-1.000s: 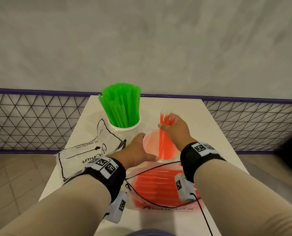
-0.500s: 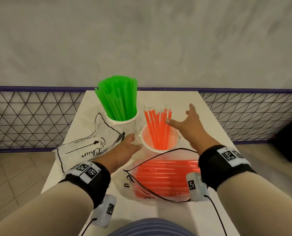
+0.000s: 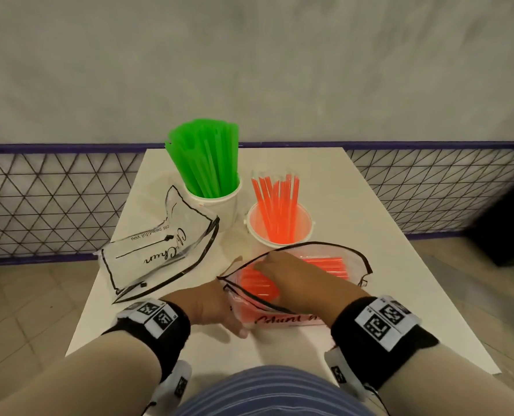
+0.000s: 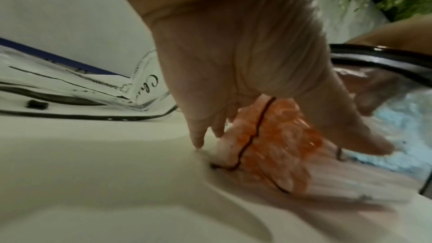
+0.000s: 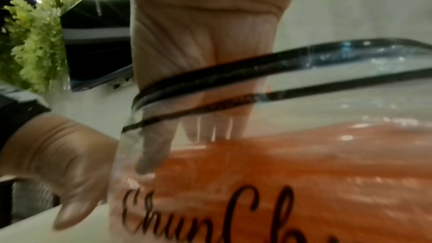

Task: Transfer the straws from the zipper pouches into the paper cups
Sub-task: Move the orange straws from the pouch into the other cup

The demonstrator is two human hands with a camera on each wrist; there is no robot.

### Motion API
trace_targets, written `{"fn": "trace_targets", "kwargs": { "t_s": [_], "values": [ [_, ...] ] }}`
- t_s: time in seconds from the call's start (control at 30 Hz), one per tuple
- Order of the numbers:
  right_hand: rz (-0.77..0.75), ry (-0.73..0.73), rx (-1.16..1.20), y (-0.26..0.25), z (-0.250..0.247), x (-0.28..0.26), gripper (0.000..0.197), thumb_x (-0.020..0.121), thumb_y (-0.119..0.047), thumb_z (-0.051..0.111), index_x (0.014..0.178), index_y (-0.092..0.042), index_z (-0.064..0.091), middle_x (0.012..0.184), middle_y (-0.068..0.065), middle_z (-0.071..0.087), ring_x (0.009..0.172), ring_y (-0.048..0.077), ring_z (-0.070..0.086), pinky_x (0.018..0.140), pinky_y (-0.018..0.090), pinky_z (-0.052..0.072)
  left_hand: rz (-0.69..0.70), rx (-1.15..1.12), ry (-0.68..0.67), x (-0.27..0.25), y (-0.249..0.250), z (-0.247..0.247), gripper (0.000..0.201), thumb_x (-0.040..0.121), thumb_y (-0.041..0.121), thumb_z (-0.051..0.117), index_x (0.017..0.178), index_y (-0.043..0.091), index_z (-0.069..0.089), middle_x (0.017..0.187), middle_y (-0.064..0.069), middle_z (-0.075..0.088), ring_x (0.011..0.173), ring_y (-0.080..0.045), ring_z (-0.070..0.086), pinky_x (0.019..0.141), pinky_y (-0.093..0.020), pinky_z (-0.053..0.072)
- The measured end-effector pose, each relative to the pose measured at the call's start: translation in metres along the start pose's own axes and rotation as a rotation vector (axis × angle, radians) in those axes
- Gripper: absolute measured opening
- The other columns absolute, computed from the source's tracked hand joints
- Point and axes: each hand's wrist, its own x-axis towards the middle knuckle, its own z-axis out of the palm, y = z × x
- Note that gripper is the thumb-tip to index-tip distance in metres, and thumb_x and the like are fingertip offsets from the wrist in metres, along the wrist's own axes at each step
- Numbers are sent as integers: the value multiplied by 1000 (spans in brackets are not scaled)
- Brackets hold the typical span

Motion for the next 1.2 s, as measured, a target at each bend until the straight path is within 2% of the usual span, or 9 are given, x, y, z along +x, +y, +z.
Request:
{"fn": "trace_targets", "kwargs": {
  "t_s": [0.13, 0.23, 0.37, 0.6, 0.8, 0.97, 1.07, 1.13, 1.2],
  "values": [
    [-54, 102, -94, -9, 17, -5, 56, 77, -18, 65, 131, -12, 51, 116, 9, 51, 105, 24, 46, 86, 34, 47, 167, -230, 134, 8, 0, 18, 109, 53, 11, 94, 133, 45, 27, 119, 13, 64, 115, 0, 58, 108, -27, 40],
    [-52, 100, -151, -14, 22, -6, 40, 77, -15, 65, 116, -8, 58, 107, 10, 53, 94, 26, 46, 75, 40, 47, 279, -208, 225, 12, 4, 22, 88, 57, -6, 88, 115, 35, 36, 111, 9, 58, 108, -9, 56, 98, -14, 42],
    [-83, 141, -213, -16, 24, -7, 25, 64, -5, 71, 87, -8, 63, 83, 9, 58, 73, 26, 52, 58, 28, 37, 354, -169, 323, 11, 8, 23, 88, 33, 35, 90, 106, 34, 42, 107, 6, 61, 94, 3, 58, 88, -8, 44],
    [46, 7, -49, -16, 4, -10, 28, 89, -30, 62, 112, -14, 60, 105, 7, 60, 98, 25, 51, 81, 37, 43, 308, -224, 305, 7, 7, 23, 64, 47, 23, 87, 98, 33, 48, 103, -4, 64, 97, -16, 63, 86, -31, 54],
    [84, -12, 62, -13, -7, -14, 10, 91, -20, 58, 100, -16, 54, 99, 2, 60, 89, 22, 55, 71, 32, 40, 241, -321, 289, 15, -12, 26, 90, 45, 2, 89, 122, 21, 46, 109, -10, 69, 106, -23, 66, 91, -45, 56],
    [108, -6, 160, -17, -26, -10, 12, 86, -9, 59, 95, -18, 56, 91, -4, 56, 83, 17, 54, 67, 28, 37, 114, -211, 117, 14, -17, 16, 90, 50, 12, 94, 128, 27, 51, 109, 4, 72, 105, -11, 67, 88, -31, 56],
    [132, -6, 302, -20, -56, -7, 14, 89, -14, 63, 97, -24, 56, 92, -13, 59, 79, 3, 54, 64, 18, 37, 30, 66, 84, 14, -25, -5, 107, 55, 17, 90, 145, 28, 34, 120, 11, 66, 107, -2, 60, 93, -25, 49],
    [156, 37, 471, -21, -80, -6, 23, 90, -18, 67, 111, -24, 59, 107, -12, 65, 90, 2, 60, 75, 18, 46, 8, 224, 136, 12, -25, -20, 116, 61, 19, 86, 153, 32, 16, 147, 6, 45, 128, -11, 48, 110, -33, 40],
    [163, 166, 630, -22, -106, -7, 37, 87, -20, 71, 121, -24, 60, 115, -8, 67, 101, 9, 63, 91, 27, 49, 14, 303, 224, 10, -20, -35, 98, 78, 18, 77, 155, 26, 17, 154, 4, 33, 139, -14, 37, 115, -27, 29]
  ]
}}
